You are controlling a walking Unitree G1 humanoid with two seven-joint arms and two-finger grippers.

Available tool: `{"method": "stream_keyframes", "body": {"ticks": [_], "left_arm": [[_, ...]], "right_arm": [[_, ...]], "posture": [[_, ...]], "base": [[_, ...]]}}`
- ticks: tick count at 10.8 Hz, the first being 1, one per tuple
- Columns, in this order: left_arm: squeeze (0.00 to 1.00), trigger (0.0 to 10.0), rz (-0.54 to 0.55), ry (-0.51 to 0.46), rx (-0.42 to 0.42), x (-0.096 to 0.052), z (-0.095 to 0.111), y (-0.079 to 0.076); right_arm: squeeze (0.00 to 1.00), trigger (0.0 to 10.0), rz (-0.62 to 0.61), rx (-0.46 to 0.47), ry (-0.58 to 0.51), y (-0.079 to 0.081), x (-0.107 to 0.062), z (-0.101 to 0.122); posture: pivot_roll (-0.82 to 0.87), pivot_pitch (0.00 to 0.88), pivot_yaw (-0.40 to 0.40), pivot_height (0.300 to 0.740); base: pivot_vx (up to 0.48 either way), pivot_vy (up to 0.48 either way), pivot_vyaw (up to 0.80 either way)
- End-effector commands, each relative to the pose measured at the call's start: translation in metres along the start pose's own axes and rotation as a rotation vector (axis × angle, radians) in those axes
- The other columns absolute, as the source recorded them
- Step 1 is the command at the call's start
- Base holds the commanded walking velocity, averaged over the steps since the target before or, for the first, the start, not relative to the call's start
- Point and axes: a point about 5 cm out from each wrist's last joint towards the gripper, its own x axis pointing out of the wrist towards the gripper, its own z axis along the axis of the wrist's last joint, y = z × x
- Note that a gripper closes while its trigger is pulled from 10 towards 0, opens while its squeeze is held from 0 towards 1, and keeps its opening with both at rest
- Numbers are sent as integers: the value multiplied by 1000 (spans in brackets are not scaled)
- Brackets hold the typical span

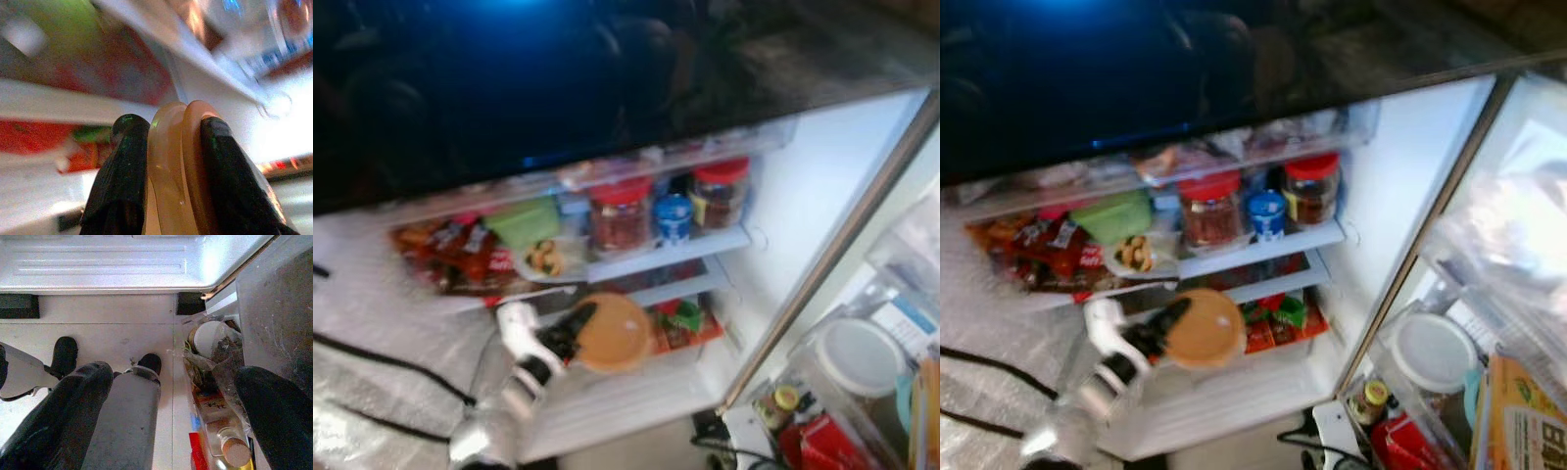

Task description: Restocking fridge

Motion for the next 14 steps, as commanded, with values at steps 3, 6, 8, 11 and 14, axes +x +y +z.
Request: {"method": "stream_keyframes", "body": {"ticks": [3, 6, 8, 11, 14], "left_arm": [[0, 10000, 87, -34, -5, -7, 1, 18], [0, 10000, 90, -42, -20, -3, -1, 20], [0, 10000, 85, -38, -21, -2, -3, 20], [0, 10000, 79, -38, -21, 0, -4, 19], [0, 10000, 76, -37, -15, 1, -4, 19]], "right_arm": [[0, 10000, -65, 96, -31, -15, -2, 2], [0, 10000, -55, 123, -39, -15, -2, 2], [0, 10000, -66, 147, -43, -15, -2, 2], [0, 10000, -68, 134, -31, -16, -2, 1], [0, 10000, -49, 118, -33, -15, -2, 2]], "posture": [[-3, 38, 21, 740], [-8, 52, 17, 740], [-14, 59, 19, 740], [-15, 61, 20, 740], [-14, 61, 22, 722]], "base": [[0, 0, 0], [0, 0, 0], [0, 0, 0], [0, 0, 0], [0, 0, 0]]}}
